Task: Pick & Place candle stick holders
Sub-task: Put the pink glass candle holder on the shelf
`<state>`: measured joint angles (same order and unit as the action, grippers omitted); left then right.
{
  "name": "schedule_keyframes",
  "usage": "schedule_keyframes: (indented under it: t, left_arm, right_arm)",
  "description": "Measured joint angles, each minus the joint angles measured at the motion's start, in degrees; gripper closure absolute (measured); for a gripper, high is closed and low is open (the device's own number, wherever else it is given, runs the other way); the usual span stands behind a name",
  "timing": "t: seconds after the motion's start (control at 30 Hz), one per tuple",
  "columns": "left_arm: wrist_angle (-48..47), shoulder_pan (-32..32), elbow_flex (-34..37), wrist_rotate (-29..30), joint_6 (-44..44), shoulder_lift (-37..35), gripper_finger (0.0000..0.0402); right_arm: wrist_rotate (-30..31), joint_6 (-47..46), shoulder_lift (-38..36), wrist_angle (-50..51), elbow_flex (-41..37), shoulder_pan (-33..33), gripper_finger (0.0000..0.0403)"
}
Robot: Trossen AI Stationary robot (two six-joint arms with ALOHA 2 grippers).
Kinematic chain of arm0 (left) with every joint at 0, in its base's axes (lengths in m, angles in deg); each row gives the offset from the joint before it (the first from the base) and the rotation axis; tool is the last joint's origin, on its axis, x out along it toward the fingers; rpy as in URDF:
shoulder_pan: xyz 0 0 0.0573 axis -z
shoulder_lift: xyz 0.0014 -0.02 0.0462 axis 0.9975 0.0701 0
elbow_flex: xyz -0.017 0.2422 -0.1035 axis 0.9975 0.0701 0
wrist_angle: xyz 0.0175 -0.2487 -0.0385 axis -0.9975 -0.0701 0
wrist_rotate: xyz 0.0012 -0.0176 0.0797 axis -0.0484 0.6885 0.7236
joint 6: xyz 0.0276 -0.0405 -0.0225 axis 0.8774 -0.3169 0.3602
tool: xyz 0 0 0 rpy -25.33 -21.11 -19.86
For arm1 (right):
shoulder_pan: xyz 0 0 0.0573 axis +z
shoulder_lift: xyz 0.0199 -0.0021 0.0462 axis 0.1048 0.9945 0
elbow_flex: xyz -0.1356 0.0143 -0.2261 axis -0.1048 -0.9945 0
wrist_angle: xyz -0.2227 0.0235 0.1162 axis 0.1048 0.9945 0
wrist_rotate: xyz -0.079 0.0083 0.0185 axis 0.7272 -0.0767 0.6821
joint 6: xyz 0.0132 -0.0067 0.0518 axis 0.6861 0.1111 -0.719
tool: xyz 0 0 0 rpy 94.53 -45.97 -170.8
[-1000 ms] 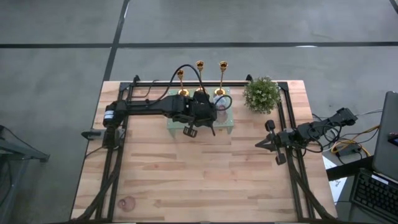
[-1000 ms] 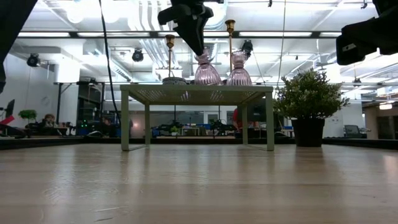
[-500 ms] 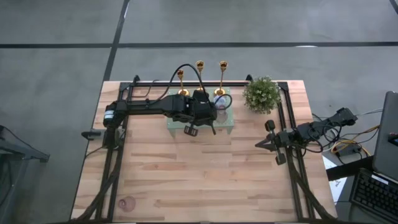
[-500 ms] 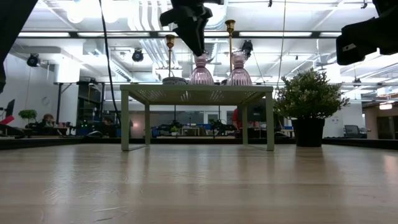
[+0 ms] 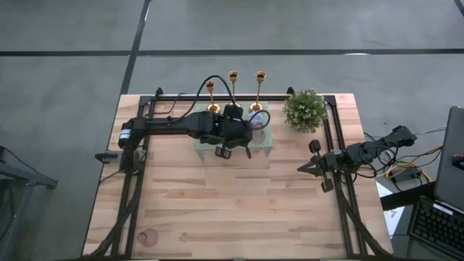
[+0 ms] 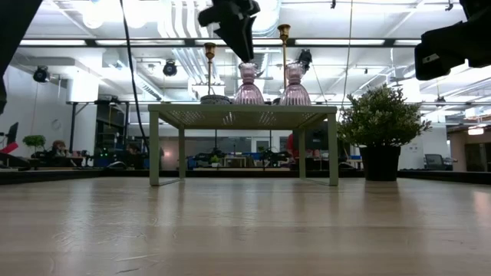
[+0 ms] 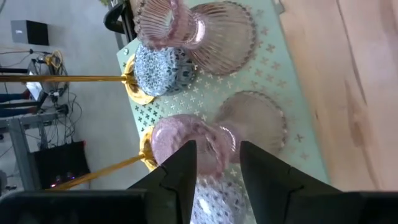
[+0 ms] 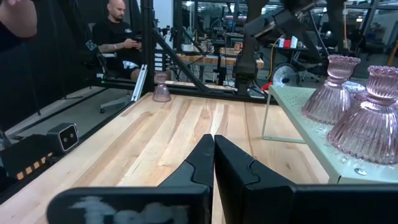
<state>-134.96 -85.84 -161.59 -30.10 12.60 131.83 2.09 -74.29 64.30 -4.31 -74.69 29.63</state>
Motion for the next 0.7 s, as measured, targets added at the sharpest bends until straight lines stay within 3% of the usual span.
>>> schedule_keyframes:
  t: [0.23, 0.43, 0.5, 0.6, 0.7]
  left_arm:
    - [-6.24, 2.62, 0.00, 0.16, -6.50, -2.21, 0.0276]
    - [-21.17, 6.17, 0.05, -1.45, -24.76, -4.85, 0.0276]
    - [-20.96, 7.86, 1.55, -5.49, -32.42, -6.33, 0.0276]
    - [-21.52, 11.45, 4.09, -16.98, -39.31, -9.65, 0.0276]
    - [-21.29, 16.30, 7.01, -20.47, -47.30, -12.50, 0.0278]
  right_arm:
    - [0.00, -0.04, 0.02, 0.01, 0.00, -0.01, 0.0394]
    - [0.00, -0.03, 0.02, 0.01, 0.00, -0.02, 0.0394]
    - [0.00, 0.03, 0.02, 0.00, 0.00, -0.02, 0.0394]
    - [0.00, 0.02, 0.01, 0.04, 0.00, -0.02, 0.0394]
    - [0.01, -0.07, 0.22, -0.03, 0.00, -0.05, 0.0394]
